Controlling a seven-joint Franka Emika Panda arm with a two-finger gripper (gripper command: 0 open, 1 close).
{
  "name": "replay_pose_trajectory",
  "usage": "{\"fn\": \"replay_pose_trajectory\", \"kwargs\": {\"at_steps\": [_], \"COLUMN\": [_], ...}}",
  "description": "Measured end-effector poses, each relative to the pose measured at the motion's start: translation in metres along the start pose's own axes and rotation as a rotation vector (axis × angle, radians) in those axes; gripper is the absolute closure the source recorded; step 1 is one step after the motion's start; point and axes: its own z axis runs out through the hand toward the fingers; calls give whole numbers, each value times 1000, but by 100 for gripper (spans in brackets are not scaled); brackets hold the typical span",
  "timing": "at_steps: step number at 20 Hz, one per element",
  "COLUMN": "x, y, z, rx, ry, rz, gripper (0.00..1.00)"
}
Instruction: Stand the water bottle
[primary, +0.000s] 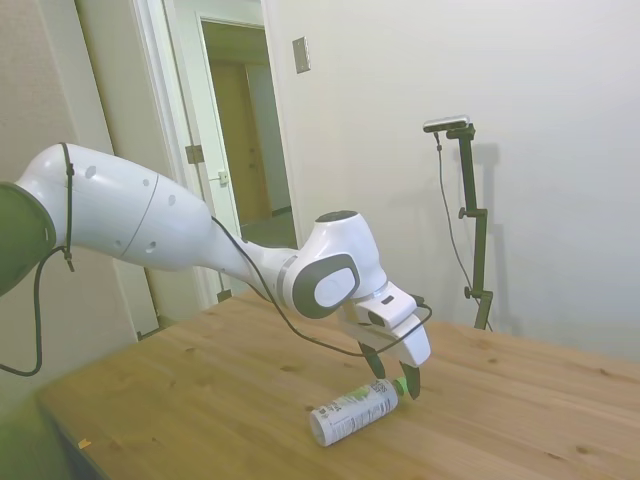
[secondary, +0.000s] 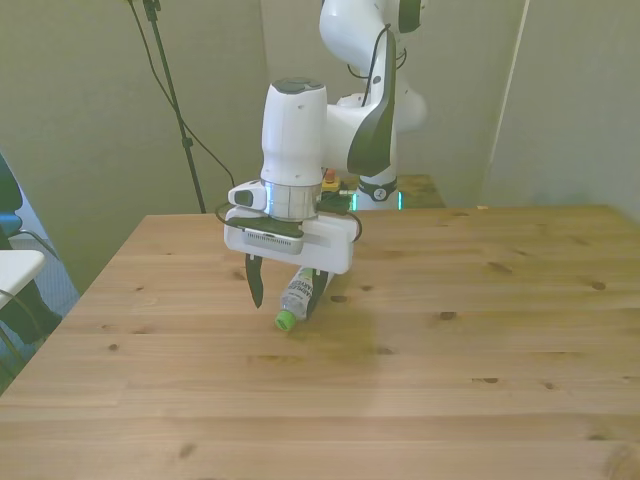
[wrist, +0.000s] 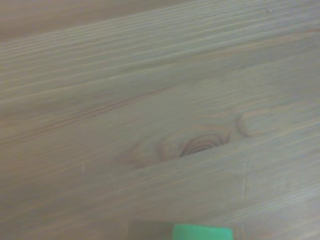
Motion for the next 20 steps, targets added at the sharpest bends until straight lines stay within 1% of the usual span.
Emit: {"fn": "replay_pose_trajectory", "kwargs": {"at_steps": [2,3,9,20], "x": [0,0,-5,-9], "y": [-1,-2,-7,-3], "z": [7,10,14,20], "rx": [-3,-5,-1,-2], "ry": [-2,-4,-16,-37], "rz": [0,-1,1,18], "gripper": [0,100,100,100]}}
